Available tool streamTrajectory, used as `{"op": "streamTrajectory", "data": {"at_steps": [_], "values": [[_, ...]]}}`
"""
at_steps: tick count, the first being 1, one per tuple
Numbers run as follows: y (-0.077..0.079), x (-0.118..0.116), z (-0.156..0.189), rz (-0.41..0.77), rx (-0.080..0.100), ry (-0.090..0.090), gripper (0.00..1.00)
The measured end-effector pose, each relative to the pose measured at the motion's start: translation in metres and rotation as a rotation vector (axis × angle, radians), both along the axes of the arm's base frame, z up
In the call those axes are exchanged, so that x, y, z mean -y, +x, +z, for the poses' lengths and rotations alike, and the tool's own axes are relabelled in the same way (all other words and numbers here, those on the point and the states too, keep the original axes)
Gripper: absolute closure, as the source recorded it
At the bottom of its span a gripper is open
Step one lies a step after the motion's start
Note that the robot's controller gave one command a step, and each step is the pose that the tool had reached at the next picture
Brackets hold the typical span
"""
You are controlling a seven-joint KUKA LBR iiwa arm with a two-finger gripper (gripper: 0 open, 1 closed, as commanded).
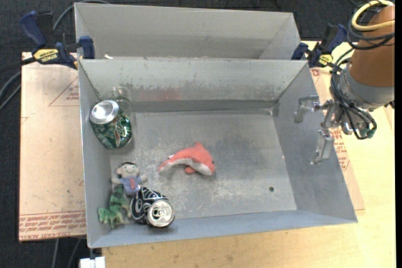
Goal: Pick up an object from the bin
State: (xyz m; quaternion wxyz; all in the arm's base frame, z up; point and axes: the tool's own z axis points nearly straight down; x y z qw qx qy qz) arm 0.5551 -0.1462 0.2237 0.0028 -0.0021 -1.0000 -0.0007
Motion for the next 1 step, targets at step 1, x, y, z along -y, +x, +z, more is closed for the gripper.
{"op": "streamTrajectory", "data": {"at_steps": [1], "values": [[0.0016,-0.0007,0.0046,0.004,0.007,-0.002,0.0]]}}
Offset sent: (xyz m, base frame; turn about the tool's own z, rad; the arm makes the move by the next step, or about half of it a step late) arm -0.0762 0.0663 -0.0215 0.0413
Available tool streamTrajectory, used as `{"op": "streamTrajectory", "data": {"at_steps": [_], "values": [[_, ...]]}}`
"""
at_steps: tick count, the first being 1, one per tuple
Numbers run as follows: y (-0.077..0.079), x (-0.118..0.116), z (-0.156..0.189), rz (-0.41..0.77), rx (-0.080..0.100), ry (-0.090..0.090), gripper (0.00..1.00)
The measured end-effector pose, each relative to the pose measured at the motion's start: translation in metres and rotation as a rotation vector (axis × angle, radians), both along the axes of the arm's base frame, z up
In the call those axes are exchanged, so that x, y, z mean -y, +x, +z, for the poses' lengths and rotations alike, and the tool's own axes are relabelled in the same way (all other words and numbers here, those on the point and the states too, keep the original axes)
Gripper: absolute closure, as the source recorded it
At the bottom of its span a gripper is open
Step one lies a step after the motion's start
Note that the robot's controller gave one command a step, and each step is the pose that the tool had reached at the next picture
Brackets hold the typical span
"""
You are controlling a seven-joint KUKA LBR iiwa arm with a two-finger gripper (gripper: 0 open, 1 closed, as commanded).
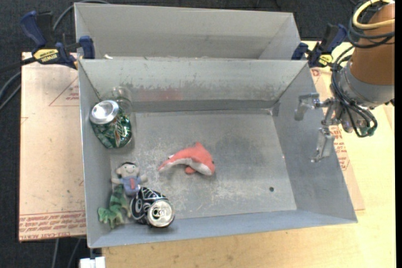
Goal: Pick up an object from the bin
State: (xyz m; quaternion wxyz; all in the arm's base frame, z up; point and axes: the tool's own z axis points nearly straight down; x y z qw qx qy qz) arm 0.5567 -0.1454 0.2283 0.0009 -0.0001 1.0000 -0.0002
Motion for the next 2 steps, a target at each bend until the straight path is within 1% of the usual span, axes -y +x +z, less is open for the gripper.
{"op": "streamTrajectory", "data": {"at_steps": [1,2], "values": [[-0.08,-0.07,-0.028,-0.041,-0.015,0.006,0.0],[-0.038,-0.076,0.019,0.263,0.007,-0.001,0.0]]}}
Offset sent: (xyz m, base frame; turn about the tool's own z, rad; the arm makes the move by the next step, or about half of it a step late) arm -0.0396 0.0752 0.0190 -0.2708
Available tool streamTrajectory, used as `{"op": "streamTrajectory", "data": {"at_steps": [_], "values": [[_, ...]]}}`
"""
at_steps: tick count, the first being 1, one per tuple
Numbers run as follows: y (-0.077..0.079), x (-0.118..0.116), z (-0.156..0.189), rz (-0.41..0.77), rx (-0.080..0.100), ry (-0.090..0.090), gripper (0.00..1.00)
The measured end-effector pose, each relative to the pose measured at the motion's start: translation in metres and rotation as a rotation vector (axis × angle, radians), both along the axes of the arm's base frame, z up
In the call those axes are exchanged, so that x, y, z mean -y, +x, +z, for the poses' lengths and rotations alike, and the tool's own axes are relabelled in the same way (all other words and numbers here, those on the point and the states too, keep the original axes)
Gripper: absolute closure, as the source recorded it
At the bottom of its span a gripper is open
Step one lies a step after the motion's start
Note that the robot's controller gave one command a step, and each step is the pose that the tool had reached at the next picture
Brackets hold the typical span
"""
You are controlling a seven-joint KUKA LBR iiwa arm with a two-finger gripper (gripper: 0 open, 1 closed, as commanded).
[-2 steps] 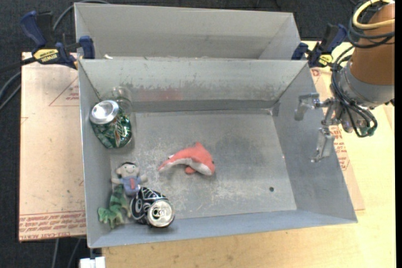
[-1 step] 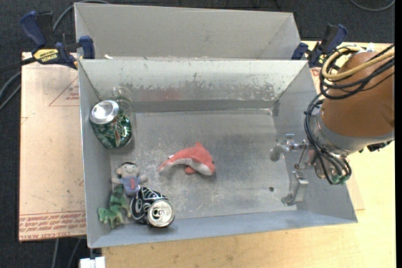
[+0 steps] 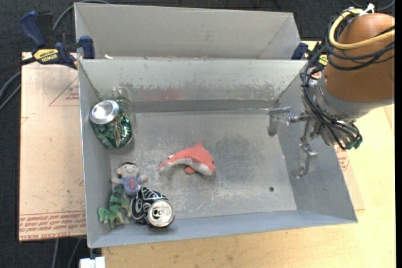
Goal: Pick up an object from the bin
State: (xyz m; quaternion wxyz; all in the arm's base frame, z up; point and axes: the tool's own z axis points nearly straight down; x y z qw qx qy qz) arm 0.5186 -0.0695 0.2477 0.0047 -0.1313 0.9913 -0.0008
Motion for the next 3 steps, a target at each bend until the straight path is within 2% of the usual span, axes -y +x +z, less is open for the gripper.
{"op": "streamTrajectory", "data": {"at_steps": [1,2,3], "values": [[0.045,-0.088,-0.104,-0.029,-0.02,0.009,0.0],[0.019,-0.053,-0.09,-0.005,0.001,-0.001,0.0],[0.052,-0.141,-0.176,-0.021,-0.02,0.014,0.0]]}}
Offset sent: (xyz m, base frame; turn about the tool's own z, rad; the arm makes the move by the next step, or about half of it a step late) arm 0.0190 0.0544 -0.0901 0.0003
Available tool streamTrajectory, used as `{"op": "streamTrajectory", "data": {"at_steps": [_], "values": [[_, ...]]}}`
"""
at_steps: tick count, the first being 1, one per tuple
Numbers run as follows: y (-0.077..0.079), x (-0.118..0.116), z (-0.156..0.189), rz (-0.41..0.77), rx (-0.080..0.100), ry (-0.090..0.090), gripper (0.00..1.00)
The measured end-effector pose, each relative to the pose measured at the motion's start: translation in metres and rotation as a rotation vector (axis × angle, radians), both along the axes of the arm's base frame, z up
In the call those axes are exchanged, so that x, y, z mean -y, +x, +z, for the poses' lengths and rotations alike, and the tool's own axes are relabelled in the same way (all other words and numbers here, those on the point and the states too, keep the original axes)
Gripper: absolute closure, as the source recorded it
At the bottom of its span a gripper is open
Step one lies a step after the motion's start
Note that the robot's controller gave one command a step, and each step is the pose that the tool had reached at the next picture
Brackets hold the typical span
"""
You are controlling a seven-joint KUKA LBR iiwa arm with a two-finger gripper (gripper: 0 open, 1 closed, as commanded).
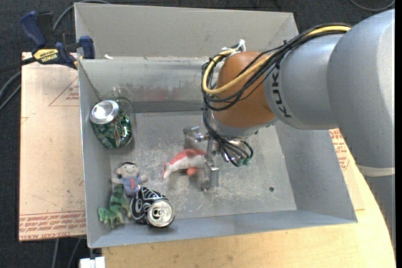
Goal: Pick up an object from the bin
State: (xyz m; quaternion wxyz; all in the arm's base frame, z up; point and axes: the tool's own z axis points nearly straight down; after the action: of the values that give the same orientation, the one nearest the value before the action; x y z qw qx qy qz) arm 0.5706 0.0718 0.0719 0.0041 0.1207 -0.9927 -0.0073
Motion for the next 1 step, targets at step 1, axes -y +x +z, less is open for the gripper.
{"op": "streamTrajectory", "data": {"at_steps": [1], "values": [[-0.029,0.0057,-0.0001,0.088,0.03,-0.012,1.0]]}}
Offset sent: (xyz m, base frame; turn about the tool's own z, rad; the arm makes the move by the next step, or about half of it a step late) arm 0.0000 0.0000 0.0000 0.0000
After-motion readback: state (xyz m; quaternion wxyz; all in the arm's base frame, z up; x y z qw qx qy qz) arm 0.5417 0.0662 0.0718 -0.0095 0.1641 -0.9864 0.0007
